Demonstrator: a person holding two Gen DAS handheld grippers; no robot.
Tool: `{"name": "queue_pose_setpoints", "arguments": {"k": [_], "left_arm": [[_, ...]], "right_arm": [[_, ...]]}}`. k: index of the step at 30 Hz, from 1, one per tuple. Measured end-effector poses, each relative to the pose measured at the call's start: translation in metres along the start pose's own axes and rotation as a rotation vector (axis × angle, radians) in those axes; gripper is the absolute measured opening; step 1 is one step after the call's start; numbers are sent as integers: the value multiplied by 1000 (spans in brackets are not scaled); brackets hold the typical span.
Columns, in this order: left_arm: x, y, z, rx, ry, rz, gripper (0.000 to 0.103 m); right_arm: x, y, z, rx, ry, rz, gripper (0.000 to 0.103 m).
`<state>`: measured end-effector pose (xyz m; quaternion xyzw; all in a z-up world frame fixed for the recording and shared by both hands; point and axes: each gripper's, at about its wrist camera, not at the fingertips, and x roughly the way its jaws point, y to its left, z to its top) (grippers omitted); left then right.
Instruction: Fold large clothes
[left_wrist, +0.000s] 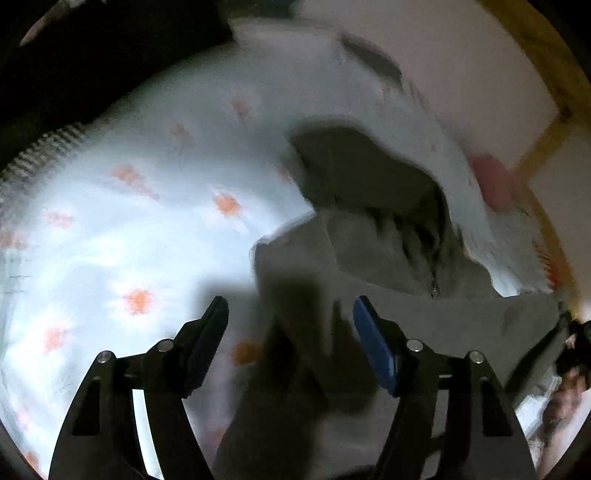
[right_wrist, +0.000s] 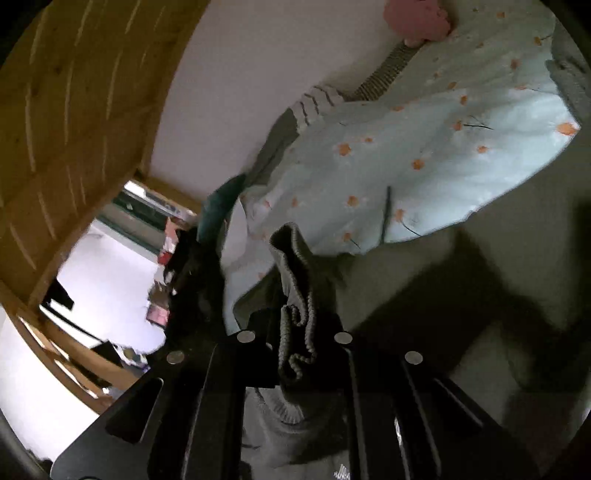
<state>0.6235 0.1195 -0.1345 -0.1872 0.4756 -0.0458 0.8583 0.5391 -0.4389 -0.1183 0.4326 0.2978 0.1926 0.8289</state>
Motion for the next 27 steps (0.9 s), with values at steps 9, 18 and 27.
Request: {"name": "queue_pose_setpoints", "arguments": {"k": [9, 18, 27], "left_arm": [[58, -4, 35, -58, 173, -69, 13], [-6, 50, 50, -183, 110, -131, 11], [-64, 28, 27, -88, -233, 43, 92]], "right_arm": [[-16, -17, -33, -10, 40, -34, 11], [14, -44, -20, -3, 51, -179, 11], [10, -10, -38, -281, -25, -599, 100]]}}
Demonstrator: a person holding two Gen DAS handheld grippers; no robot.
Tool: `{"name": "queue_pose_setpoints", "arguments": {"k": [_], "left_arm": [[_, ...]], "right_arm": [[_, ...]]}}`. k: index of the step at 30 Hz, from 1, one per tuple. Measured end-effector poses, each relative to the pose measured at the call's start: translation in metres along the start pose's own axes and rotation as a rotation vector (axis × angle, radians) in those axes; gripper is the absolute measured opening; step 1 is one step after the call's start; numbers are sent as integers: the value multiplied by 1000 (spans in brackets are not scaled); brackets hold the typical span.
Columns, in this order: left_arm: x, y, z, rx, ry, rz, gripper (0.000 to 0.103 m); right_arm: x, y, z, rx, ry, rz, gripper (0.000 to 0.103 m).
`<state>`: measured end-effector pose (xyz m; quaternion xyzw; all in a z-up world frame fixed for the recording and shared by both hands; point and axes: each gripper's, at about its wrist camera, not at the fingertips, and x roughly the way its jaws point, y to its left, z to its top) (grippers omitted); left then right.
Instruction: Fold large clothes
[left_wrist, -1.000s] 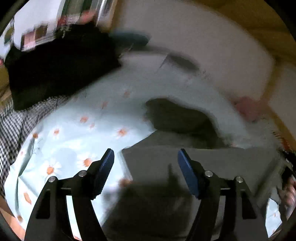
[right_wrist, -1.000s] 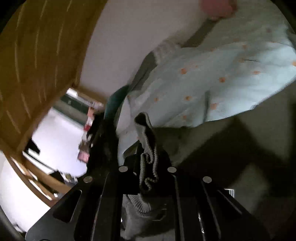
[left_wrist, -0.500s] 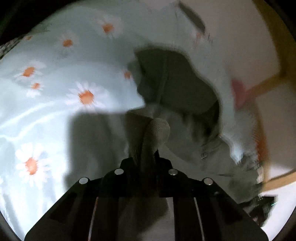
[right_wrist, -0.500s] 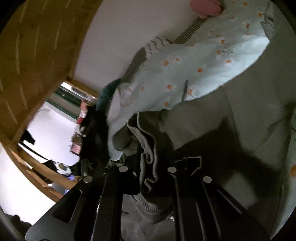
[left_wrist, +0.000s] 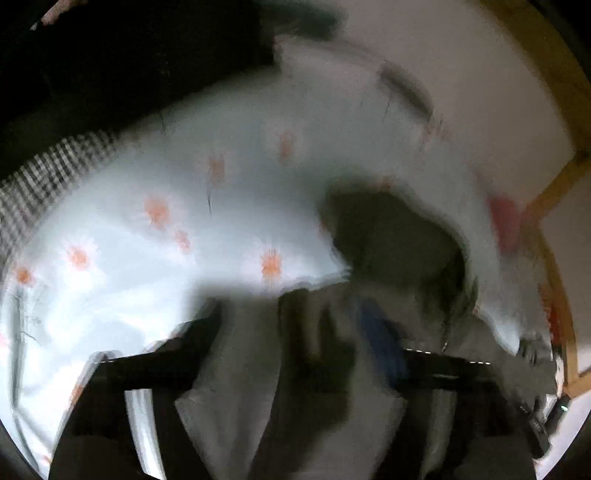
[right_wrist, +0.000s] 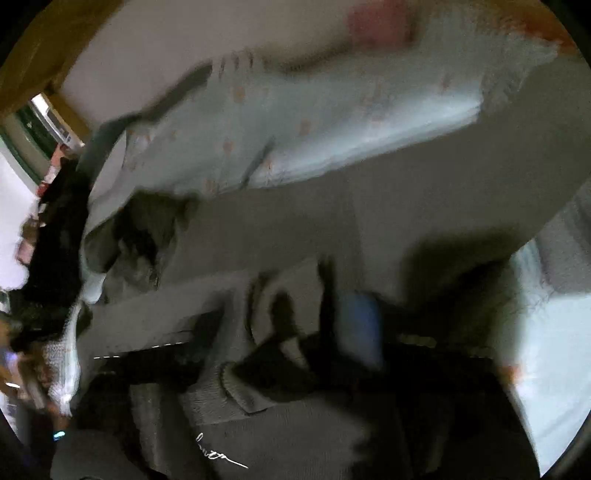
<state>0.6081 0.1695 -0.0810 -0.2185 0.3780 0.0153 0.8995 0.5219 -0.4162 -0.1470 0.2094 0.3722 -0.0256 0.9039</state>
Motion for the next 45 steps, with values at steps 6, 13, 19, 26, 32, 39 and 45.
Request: {"name": "queue_pose_setpoints", "arguments": {"k": [6, 13, 19, 26, 32, 39, 45], "left_arm": [[-16, -95, -53, 233, 60, -162, 97], [67, -124, -172, 530, 38, 218, 98], [75, -120, -164, 506, 73, 200, 98], [64, -118, -170, 509, 66, 207, 98], [61, -121, -165, 517, 91, 224, 98], [4, -184, -170, 516, 0, -17, 97], [9, -305, -207, 685, 30, -226, 97]], "right_arm": [[-26, 82, -4, -186, -53, -32, 100], [71, 141, -85, -431, 242, -220, 99], [23, 124, -83, -333, 150, -190, 99], [55, 130, -101, -337, 138, -254, 101], [42, 124, -96, -327, 163, -188, 101], [-1, 88, -54, -123, 94, 11, 100], [-40, -1, -12, 95, -3, -58, 100]]}}
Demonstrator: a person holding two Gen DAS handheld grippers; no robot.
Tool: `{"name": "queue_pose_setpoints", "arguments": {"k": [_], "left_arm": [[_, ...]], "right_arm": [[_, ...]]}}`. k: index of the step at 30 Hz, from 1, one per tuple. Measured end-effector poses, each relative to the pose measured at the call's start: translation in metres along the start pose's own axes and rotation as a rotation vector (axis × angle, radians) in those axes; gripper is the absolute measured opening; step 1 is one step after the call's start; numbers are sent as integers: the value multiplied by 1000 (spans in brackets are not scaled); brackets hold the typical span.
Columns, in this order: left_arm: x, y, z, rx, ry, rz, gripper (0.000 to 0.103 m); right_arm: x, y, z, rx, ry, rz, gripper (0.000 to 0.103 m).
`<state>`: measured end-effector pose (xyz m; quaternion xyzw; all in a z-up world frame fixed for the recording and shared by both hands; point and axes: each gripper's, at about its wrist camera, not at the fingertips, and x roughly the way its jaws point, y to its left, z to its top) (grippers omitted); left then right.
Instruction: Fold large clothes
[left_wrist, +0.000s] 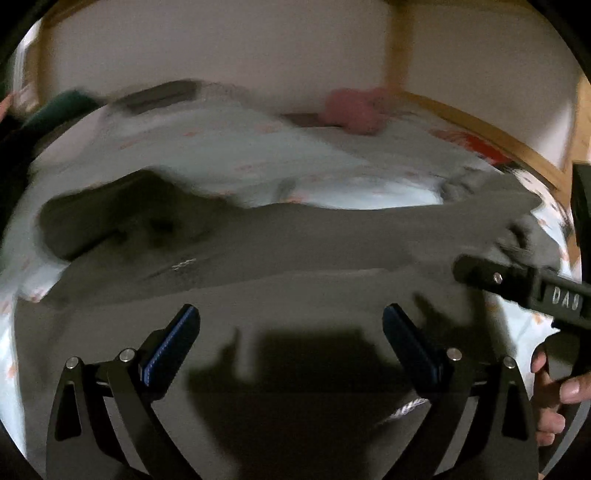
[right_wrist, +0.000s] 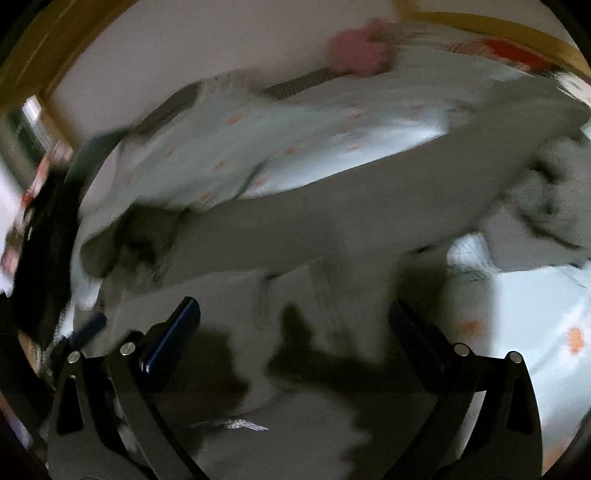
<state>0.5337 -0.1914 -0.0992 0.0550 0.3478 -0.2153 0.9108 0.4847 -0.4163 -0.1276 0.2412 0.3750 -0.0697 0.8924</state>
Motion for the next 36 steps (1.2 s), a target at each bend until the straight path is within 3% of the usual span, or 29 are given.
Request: {"name": "queue_pose_setpoints", "arguments": {"k": [4, 6, 8, 9, 14, 20, 23, 24, 25, 26, 28, 30, 36], "left_arm": [[42, -75, 19, 123, -3, -56, 97], [74, -105, 18, 212, 46, -41, 97], [112, -121, 3, 258, 163, -31, 97], [124, -120, -9, 251, 156, -24, 98], [115, -112, -11, 222, 137, -51, 98], [112, -118, -15, 222, 127, -52, 98], [122, -114, -13, 225, 128, -52, 98], [122, -114, -13, 226, 127, -52, 98], [122, -114, -13, 226, 127, -52, 98], [121, -115, -14, 226, 127, -52, 98], [121, -115, -14, 225, 126, -52, 98], [121, -116, -14, 225, 127, -51, 98], [121, -116, -13, 224, 127, -52, 98]], "right_arm": [[-27, -70, 12, 145, -69, -60, 100], [-37, -99, 16, 229, -105, -59, 100], [-39, -112, 18, 244, -122, -59, 100], [-39, -115, 19, 235, -130, -63, 100], [-44, -118, 30, 184, -191, -70, 100], [-81, -168, 68, 323, -399, -246, 100], [-69, -221, 102, 492, -343, -347, 100], [-61, -233, 112, 505, -318, -356, 100], [-50, -243, 124, 506, -301, -311, 100], [-41, -246, 133, 508, -282, -275, 98], [-29, -247, 149, 477, -263, -256, 61], [-23, -233, 164, 414, -255, -249, 37], [-55, -188, 171, 302, -416, 25, 18]]}}
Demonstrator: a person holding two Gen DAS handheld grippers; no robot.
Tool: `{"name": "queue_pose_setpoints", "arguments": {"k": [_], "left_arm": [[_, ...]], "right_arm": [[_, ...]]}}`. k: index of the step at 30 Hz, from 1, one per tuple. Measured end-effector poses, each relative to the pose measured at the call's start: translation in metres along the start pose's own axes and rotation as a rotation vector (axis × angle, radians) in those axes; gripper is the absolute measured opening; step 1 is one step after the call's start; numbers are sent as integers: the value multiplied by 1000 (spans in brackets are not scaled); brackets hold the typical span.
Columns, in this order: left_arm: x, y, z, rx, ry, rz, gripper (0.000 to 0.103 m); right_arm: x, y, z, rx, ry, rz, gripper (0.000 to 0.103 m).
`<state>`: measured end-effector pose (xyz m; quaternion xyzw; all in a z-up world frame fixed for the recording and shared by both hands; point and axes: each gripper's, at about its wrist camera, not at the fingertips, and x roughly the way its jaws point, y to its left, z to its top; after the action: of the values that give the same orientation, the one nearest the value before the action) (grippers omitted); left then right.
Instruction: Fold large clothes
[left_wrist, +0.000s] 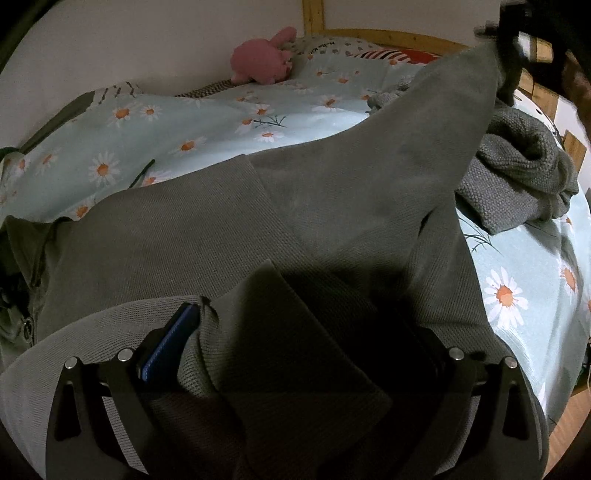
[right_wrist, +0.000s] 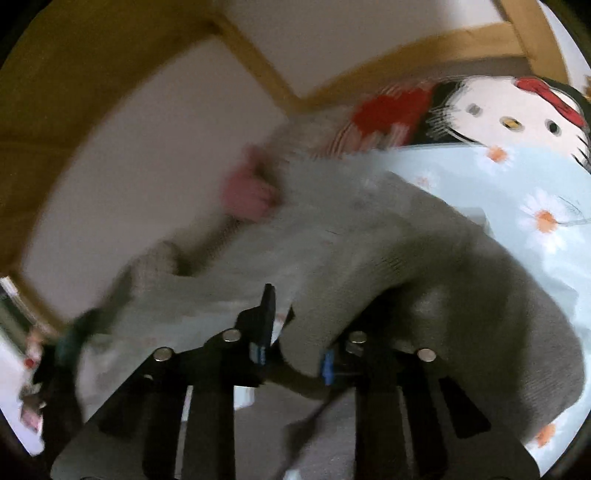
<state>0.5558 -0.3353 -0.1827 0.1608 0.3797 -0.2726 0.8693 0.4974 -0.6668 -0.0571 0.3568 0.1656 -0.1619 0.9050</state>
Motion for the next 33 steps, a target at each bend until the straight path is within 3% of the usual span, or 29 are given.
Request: {"name": "queue_pose_setpoints", "arguments": {"k": [4, 6, 8, 11, 14, 15, 16, 18, 19, 20, 21, 22, 25, 27, 29, 31, 32, 33], "left_arm": [[-20, 12, 1, -56, -48, -62, 96], [-57, 28, 1, -147, -152, -105, 96], [-93, 41, 4, -181, -233, -22, 96], [-140, 72, 4, -244, -314, 163, 96], [-170, 114, 10, -298, -331, 368, 96], [-178, 124, 15, -307, -342, 375, 96], [-186, 135, 24, -315, -345, 331, 96], [-191, 149, 54, -307, -277, 110, 96], [-184, 149, 68, -290, -208, -20, 96], [-166, 143, 86, -257, -80, -204, 96], [-152, 137, 94, -239, -6, -284, 96], [-133, 127, 101, -221, 77, -300, 96], [-77, 91, 105, -73, 291, -239, 96], [-53, 55, 104, 65, 389, -300, 96], [-46, 19, 111, 194, 419, -325, 96], [-37, -12, 115, 334, 425, -256, 96], [-27, -25, 112, 406, 459, -199, 96], [-8, -36, 106, 489, 545, -125, 96]], "right_arm": [[-27, 73, -8, -193, -25, 74, 18], [-40, 101, -19, -256, -33, 78, 18], [-52, 131, -40, -276, -33, 85, 18], [-64, 167, -89, -308, -26, 76, 18], [-60, 209, -165, -550, -21, -32, 18], [-59, 209, -191, -605, 0, -42, 18], [-50, 214, -224, -683, 54, -40, 18], [-38, 215, -276, -820, 122, -54, 18], [-33, 217, -305, -913, 150, -65, 18], [-30, 217, -328, -1003, 166, -79, 17], [-29, 217, -347, -1078, 173, -91, 15], [-28, 217, -365, -1143, 170, -110, 15], [-24, 214, -390, -1266, 146, -183, 17], [-23, 212, -396, -1324, 131, -208, 17], [-19, 210, -398, -1327, 138, -210, 17], [-19, 206, -397, -1281, 161, -207, 17], [-16, 204, -399, -1296, 165, -209, 17], [-17, 205, -405, -1343, 145, -215, 17]]}}
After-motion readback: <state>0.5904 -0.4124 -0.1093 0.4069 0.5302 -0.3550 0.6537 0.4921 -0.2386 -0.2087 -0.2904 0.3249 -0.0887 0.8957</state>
